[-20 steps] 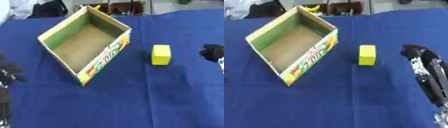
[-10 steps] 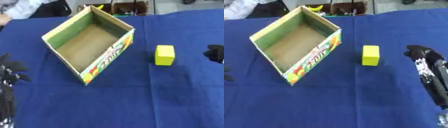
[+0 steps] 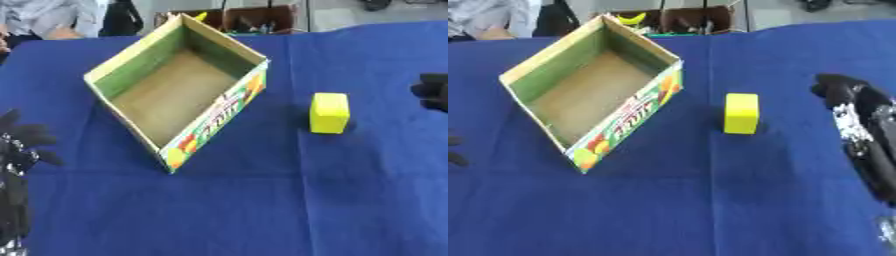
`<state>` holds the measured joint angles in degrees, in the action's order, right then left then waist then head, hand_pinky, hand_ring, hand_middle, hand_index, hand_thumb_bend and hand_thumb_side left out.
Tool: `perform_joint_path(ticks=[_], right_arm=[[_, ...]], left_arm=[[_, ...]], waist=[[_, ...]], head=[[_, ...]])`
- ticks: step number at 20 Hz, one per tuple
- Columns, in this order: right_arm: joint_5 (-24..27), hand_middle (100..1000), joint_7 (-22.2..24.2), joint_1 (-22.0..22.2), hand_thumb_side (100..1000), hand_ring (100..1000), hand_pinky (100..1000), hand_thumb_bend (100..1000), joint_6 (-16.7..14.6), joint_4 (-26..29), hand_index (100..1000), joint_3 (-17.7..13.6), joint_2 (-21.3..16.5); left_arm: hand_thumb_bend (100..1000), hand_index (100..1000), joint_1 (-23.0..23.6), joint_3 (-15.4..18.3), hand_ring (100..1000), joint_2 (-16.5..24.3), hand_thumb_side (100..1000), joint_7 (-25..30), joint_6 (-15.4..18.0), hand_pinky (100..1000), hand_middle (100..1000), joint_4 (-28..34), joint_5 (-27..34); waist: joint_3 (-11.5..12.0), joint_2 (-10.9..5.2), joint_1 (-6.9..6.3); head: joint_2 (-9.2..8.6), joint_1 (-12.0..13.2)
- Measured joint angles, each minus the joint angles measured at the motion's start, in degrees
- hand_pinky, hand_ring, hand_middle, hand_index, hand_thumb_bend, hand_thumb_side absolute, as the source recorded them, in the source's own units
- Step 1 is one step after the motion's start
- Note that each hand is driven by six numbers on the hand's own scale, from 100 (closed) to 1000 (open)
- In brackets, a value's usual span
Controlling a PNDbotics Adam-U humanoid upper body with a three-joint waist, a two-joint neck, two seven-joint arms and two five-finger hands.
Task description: Pick up objects on the table and place them in the box.
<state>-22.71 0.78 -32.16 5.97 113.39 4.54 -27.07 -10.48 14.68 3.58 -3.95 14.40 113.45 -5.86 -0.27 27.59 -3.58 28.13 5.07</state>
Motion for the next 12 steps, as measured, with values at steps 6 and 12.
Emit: perform_joint_path(ticks=[6, 12], right_arm=[[-16.2, 800, 15.8, -11.3, 972, 831, 787, 116, 2.3, -0.1, 842, 3.6, -7.9], [-21.5, 787, 25.9, -19.7, 965, 856, 802, 502, 0.3, -4.9, 872, 7.3, -10.7]], left_arm=[[100, 873, 0.5, 0.0, 603, 0.4, 968, 0.1, -0.1, 411, 610, 0.0, 0.0], [100, 872, 1.0, -0.1, 603, 0.5, 968, 0.3, -0.2, 411, 611, 0.0, 0.0]], waist=[[0.4, -0.48, 0.32], [0.6, -1.12, 0.55]], head=[[0.0, -0.7], [0.01, -1.3]])
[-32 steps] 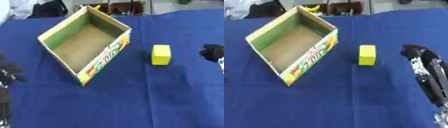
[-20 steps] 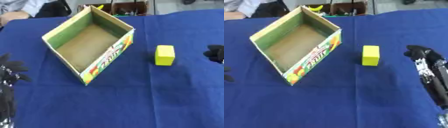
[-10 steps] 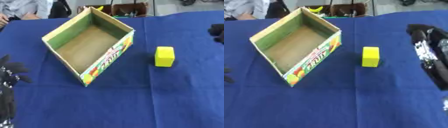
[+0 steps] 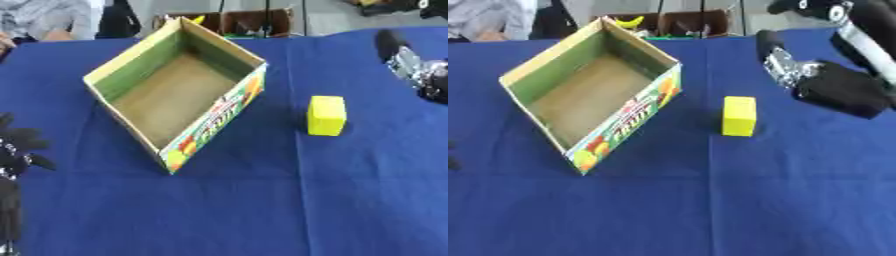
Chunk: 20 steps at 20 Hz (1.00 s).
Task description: Pick up objects on the table and place them in the box.
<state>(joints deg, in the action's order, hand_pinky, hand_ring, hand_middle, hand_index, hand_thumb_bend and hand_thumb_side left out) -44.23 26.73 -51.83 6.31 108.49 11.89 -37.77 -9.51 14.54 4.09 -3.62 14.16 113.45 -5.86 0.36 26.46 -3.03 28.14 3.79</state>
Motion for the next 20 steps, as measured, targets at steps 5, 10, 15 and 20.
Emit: perform_joint_path(ticks=[5, 10, 15, 20], right_arm=[[0.0, 806, 9.1, -5.1, 748, 875, 819, 639, -3.2, -8.6, 898, 2.0, -0.2], [0.5, 822, 16.5, -8.6, 599, 888, 825, 629, -4.6, -15.6, 925, 2.2, 0.9], [0.5, 829, 21.6, -10.3, 548, 890, 824, 602, -5.1, -20.2, 929, 2.6, 1.7], [0.5, 834, 24.2, -11.2, 514, 891, 821, 563, -5.4, -23.3, 936, 3.3, 2.5]], left_arm=[[100, 871, 0.4, -0.2, 603, 0.0, 968, 0.1, 0.0, 410, 611, 0.0, 0.0], [100, 871, 0.5, -0.2, 603, 0.0, 968, 0.2, 0.0, 409, 611, 0.0, 0.0], [100, 870, 0.7, -0.2, 603, 0.0, 968, 0.4, -0.1, 409, 611, 0.0, 0.0], [100, 869, 0.9, -0.2, 602, 0.0, 967, 0.4, -0.2, 408, 610, 0.0, 0.0]], waist=[[0.2, -0.13, 0.0], [0.3, -0.37, -0.01], [0.3, -0.38, -0.02], [0.3, -0.39, -0.04]], head=[[0.0, -0.5], [-0.06, -0.9], [-0.25, -1.2], [-0.56, -1.5]])
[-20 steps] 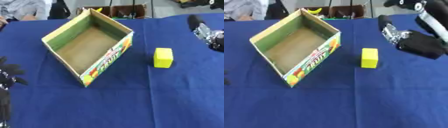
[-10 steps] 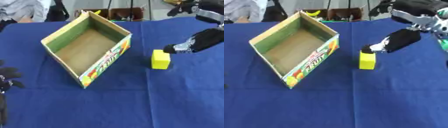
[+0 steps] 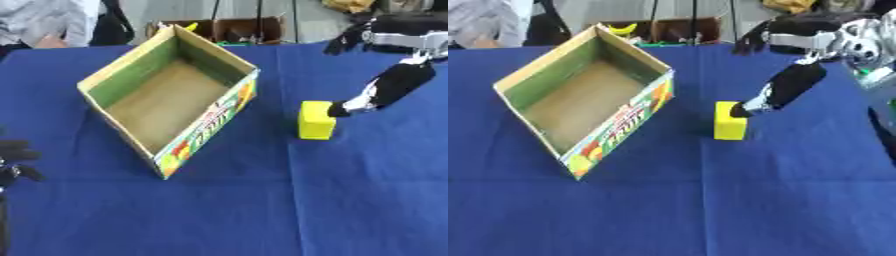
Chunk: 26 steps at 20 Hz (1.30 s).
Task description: Pick up objects on the table and place them in the box.
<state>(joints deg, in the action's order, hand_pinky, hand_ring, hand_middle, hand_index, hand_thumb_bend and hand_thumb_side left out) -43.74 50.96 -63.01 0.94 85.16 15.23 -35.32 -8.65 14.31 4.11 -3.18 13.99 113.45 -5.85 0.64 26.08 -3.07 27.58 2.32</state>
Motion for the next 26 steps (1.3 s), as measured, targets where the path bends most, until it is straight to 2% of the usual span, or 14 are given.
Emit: perform_joint_path(ticks=[11, 17, 26], right_arm=[[-0.2, 831, 0.9, -0.3, 509, 889, 816, 538, -0.4, -4.2, 929, 1.1, 2.0], [-2.9, 833, 0.8, -0.3, 492, 887, 811, 523, 0.0, -8.3, 921, 1.8, 4.0], [-6.7, 824, -0.3, -0.2, 425, 879, 800, 401, -1.2, -13.2, 913, 2.8, 5.3]], left_arm=[[100, 868, 0.0, 0.0, 601, 0.0, 967, 0.2, 0.0, 407, 609, 0.0, 0.0], [100, 866, 0.0, -0.1, 601, 0.0, 967, 0.3, -0.1, 406, 609, 0.0, 0.0], [100, 866, 0.0, -0.3, 601, 0.0, 967, 0.4, -0.1, 406, 609, 0.0, 0.0]], waist=[[0.1, 0.0, -0.13], [0.5, 0.01, -0.14], [0.7, 0.02, -0.23]], head=[[-0.21, -0.5], [-0.44, -0.9], [-0.47, -1.0]])
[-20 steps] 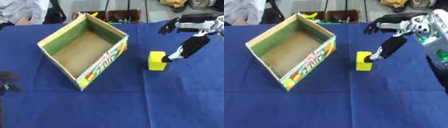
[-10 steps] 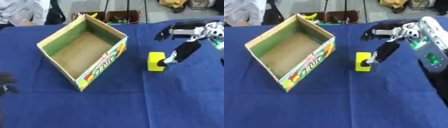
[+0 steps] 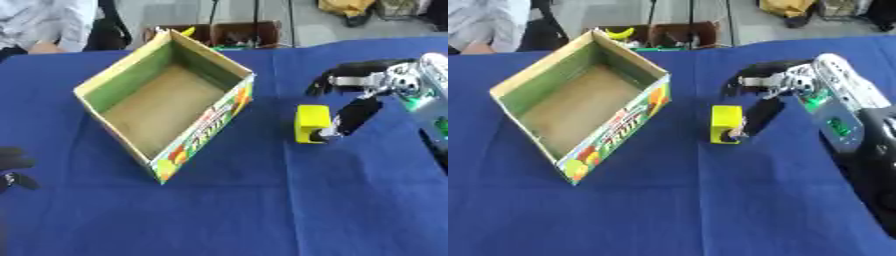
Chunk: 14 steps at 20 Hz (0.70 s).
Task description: Pick up objects on the table and place them in the box.
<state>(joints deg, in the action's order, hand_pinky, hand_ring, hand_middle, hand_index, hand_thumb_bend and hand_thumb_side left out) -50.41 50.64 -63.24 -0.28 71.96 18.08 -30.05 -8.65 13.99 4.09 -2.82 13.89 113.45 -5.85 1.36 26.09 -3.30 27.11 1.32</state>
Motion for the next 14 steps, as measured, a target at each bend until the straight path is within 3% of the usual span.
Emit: perform_joint_path(ticks=[7, 12, 14], right_arm=[[-0.6, 755, -0.4, 0.1, 406, 850, 774, 268, -0.5, -1.3, 863, 0.3, 0.5], [-0.4, 676, -1.9, 0.2, 376, 829, 753, 100, 0.2, -1.3, 794, 0.3, 0.5], [-0.3, 661, -2.6, 0.2, 379, 824, 750, 100, 0.6, -1.3, 780, 0.3, 0.5]], left_arm=[[100, 866, 0.0, 0.0, 601, 0.0, 967, 0.2, 0.0, 405, 609, 0.0, 0.0], [100, 865, 0.0, 0.0, 601, 0.0, 967, 0.3, -0.1, 405, 609, 0.0, 0.0], [100, 864, 0.0, 0.0, 600, 0.0, 967, 0.3, -0.2, 405, 609, 0.0, 0.0]], waist=[[0.2, 0.06, -0.02], [0.2, 0.13, 0.02], [0.2, 0.13, 0.04]], head=[[-0.04, -0.2], [-0.04, -0.2], [-0.04, -0.2]])
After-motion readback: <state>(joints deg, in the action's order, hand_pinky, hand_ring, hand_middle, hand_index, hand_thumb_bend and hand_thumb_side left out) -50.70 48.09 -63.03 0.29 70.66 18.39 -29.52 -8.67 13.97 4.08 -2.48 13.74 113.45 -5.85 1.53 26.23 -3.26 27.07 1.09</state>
